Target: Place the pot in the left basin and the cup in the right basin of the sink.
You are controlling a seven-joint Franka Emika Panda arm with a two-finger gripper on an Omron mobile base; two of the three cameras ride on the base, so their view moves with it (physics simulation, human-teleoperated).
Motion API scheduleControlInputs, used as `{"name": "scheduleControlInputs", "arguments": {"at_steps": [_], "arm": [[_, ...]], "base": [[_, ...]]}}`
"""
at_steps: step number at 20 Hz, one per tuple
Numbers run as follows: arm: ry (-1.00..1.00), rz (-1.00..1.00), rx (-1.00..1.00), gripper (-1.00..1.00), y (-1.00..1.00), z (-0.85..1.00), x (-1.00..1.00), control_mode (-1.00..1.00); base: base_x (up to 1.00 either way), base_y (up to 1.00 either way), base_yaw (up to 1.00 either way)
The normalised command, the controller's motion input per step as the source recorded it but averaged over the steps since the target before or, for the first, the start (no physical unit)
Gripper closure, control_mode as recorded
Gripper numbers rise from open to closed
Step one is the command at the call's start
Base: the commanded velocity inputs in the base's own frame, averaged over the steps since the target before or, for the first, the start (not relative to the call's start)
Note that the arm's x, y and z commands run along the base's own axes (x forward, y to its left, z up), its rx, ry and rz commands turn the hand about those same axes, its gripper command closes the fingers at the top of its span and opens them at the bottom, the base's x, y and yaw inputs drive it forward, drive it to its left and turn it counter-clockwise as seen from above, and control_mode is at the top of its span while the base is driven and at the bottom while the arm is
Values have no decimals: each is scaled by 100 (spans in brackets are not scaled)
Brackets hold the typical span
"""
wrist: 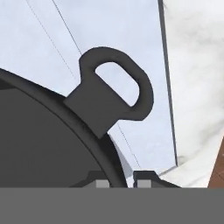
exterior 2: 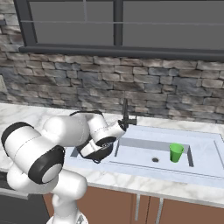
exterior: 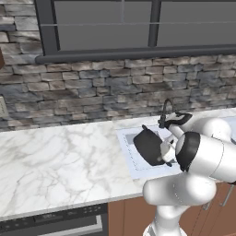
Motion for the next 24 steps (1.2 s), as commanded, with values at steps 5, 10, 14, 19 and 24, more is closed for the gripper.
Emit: {"name": "scheduleControlInputs", "arguments": {"at_steps": [5,10,14,19,24], "arm": [[3,0,-17,100,1,-23,0,-100],[6,0,0,100,0,0,0,-100],[1,0,0,-100,4,0,0,-100],[4,0,0,-100,0,0,1,-100],[0,0,0,-100,0,5,3,-100]], "base": [[0,0,0],[0,0,0],[0,0,0],[0,0,0],[0,0,0]]}}
